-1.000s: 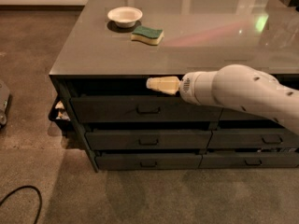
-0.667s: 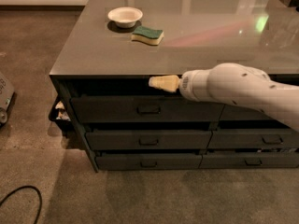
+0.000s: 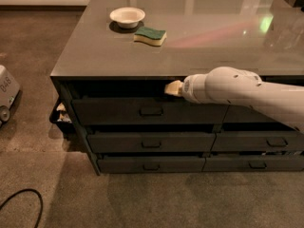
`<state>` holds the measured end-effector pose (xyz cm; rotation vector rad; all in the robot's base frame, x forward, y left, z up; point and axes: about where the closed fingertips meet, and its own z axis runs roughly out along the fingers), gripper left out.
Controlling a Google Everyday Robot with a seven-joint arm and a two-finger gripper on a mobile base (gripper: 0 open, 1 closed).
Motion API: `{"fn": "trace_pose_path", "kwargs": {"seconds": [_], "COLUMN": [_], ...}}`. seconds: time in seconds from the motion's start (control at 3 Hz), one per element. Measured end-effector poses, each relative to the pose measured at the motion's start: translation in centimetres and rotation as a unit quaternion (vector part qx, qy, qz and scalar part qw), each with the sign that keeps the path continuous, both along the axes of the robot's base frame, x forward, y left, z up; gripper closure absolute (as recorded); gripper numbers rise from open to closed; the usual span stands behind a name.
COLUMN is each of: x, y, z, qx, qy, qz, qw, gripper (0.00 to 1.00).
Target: Open top drawer
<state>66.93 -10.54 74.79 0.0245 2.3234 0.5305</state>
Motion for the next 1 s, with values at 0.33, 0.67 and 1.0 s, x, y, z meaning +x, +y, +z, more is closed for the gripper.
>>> {"fn": "trace_pose_path", "kwargs": {"seconds": [0.33,0.67,1.0], "x": [0.9,1.8,2.4], "y": [-0.9,-1.9,-1.9], "z": [-0.1,-0.4,-1.5], "qx": [-0.006,-0.012,-0.010], "qy": [-0.018,-0.030,-0.032], "qz": [-0.026,-0.053,-0.067], "qw": [0.9995,0.9981,0.9972], "gripper": [0.65,0.88,1.00]}}
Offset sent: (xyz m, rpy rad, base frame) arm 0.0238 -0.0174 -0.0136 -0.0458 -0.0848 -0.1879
